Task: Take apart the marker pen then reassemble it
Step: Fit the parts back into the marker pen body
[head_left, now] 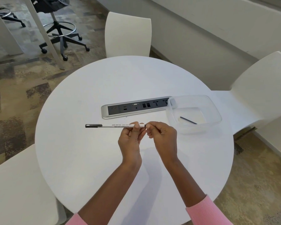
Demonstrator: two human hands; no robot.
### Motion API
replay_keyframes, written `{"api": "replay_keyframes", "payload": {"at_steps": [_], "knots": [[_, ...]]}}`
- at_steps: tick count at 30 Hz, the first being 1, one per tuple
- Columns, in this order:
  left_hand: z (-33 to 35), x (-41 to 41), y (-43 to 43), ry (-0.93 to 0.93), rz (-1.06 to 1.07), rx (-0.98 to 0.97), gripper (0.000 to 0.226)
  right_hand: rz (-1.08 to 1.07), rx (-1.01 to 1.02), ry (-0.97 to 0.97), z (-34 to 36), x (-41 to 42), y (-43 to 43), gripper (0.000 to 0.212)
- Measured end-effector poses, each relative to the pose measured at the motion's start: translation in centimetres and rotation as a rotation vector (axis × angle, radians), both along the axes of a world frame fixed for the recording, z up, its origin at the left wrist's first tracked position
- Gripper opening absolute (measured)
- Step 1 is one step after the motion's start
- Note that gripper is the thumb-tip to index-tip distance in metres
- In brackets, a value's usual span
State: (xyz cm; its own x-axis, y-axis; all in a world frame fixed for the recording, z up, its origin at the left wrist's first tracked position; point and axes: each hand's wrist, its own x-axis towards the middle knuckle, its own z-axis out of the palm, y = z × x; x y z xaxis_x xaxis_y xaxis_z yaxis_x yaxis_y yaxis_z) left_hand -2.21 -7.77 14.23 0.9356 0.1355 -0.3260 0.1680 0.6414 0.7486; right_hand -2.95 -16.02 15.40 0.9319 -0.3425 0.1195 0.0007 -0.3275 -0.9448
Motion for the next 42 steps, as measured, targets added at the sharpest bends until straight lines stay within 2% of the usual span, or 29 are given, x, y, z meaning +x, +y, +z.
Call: {"api": "replay_keyframes", "payload": {"at_steps": [9, 16, 19, 23, 25, 29, 33, 38, 42], "knots": [[0.0, -0.1, 0.0, -0.044, 0.024, 0.109, 0.009, 0.038, -0.033, 0.102, 0.1, 0.3, -0.1, 0.019], [0.2, 0.0, -0.5, -0.085, 0.014, 0.157, 0.014, 0.051, 0.072, 0.151, -0.3, 0.6, 0.1, 0.037], [0.2, 0.0, -0.6, -0.107, 0.009, 0.186, 0.016, 0.086, 0.184, 0.230, -0.1, 0.8, -0.1, 0.041], [0.2, 0.1, -0.5, -0.131, -0.005, 0.220, 0.017, 0.133, 0.478, 0.393, 0.6, 0.9, -0.5, 0.049], [0.3, 0.1, -0.4, -0.143, -0.016, 0.234, 0.017, 0.171, 0.546, 0.445, 0.9, 0.9, -0.8, 0.051], [0.6, 0.2, -0.1, -0.164, -0.034, 0.253, 0.016, 0.182, 0.353, 0.383, 0.9, 0.5, -1.2, 0.051], [0.6, 0.3, 0.1, -0.149, -0.028, 0.250, 0.013, 0.127, 0.153, 0.126, 0.0, -0.3, -1.3, 0.020], [0.6, 0.2, 0.0, -0.132, -0.032, 0.218, 0.014, 0.090, 0.008, -0.009, -0.2, -0.6, -1.5, 0.026], [0.5, 0.1, -0.2, -0.118, 0.005, 0.208, 0.015, 0.082, -0.052, -0.030, -0.2, -0.3, -1.2, 0.016]]}}
